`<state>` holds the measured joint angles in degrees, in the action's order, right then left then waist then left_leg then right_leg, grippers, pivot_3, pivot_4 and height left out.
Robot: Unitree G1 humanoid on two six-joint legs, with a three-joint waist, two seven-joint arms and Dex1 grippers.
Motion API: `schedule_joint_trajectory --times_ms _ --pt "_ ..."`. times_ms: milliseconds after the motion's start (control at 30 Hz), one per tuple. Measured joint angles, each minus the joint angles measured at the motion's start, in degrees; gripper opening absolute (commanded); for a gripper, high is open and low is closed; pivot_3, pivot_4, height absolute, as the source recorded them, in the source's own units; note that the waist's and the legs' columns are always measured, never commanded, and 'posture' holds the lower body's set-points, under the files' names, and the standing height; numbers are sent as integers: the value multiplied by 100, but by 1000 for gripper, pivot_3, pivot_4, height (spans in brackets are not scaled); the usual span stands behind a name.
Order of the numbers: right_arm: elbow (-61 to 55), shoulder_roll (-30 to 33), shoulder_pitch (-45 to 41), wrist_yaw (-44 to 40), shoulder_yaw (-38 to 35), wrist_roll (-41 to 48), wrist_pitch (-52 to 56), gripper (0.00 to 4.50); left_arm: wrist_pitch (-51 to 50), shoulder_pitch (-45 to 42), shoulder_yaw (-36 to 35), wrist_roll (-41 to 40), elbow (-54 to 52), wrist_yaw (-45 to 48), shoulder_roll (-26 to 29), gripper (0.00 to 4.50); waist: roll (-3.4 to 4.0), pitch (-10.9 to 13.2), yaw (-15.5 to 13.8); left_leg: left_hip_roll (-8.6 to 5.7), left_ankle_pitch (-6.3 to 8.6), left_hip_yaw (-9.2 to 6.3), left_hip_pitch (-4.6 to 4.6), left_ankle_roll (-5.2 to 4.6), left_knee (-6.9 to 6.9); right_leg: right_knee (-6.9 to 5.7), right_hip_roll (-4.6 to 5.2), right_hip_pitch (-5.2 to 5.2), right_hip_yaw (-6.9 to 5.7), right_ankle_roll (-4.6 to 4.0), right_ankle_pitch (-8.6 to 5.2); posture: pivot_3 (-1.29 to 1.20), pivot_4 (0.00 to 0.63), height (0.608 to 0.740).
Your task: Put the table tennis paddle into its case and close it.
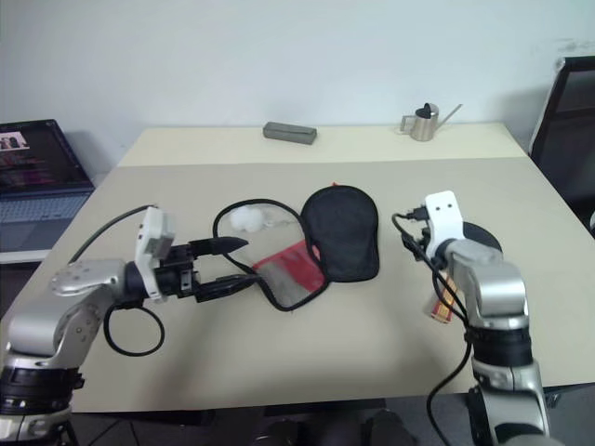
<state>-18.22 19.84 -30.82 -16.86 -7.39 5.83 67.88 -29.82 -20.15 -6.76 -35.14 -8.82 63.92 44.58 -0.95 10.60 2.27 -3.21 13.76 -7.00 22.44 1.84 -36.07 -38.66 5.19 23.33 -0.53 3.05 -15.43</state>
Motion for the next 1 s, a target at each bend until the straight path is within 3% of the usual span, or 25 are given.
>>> schedule_joint_trajectory --times_ms 133,300,667,1000 --pt "-1437 -406 680 605 -42 -151 617 2678 34 -384 273 41 231 214 -111 4500 0 0 -3 -6 0 2 -4 0 0 -5 -2 0 1 0 0 0 150 740" --pt "-2341 -874 1424 1265 -52 -457 949 2678 158 -950 658 226 768 640 -237 4500 -1 -1 -40 -11 -1 -1 -3 1 -2 -8 -3 -1 -3 1 0 0 150 740" --pt "-2125 -1266 2040 1846 -475 -800 493 2678 349 -1780 1141 427 1318 1561 -388 4500 -1 -1 14 -11 -1 5 -10 0 -1 -15 -14 -1 2 0 0 0 150 740" --pt "-1759 -1701 1851 1872 -581 -729 378 2678 298 -2034 1173 611 1010 1397 -327 4500 0 -1 17 -8 -1 3 -11 0 -2 -15 -12 -1 4 1 -1 0 150 740"
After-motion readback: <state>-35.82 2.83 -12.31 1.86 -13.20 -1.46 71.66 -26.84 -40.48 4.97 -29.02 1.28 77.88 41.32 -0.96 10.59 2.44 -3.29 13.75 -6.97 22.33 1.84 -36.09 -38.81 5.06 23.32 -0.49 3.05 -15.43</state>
